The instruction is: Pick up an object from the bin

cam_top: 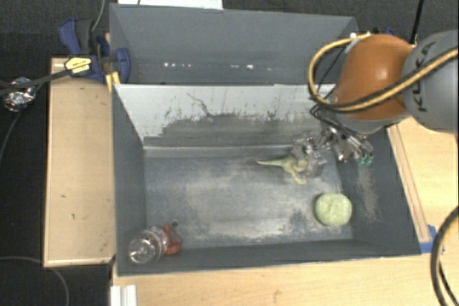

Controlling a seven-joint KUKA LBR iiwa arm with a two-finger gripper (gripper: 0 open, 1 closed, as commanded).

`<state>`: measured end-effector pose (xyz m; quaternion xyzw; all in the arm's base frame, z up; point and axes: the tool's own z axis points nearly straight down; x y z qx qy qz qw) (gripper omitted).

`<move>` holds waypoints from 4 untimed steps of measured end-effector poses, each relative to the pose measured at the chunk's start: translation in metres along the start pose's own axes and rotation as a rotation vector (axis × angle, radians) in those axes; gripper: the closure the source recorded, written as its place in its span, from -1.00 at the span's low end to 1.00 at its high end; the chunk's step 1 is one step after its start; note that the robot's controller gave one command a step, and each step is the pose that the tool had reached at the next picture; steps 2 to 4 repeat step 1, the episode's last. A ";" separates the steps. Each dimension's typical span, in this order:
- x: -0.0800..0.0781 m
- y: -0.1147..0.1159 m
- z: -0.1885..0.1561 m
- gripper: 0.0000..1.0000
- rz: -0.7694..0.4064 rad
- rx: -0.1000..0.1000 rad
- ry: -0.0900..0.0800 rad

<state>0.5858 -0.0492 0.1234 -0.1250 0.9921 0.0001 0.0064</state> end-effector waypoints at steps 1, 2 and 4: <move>0.001 0.000 -0.013 1.00 0.000 0.000 0.002; 0.001 0.000 -0.013 1.00 0.000 0.000 0.002; 0.001 0.000 -0.013 1.00 0.000 0.000 0.002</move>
Offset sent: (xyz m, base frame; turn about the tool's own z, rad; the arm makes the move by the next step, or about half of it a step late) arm 0.0000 0.0000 0.0400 0.0000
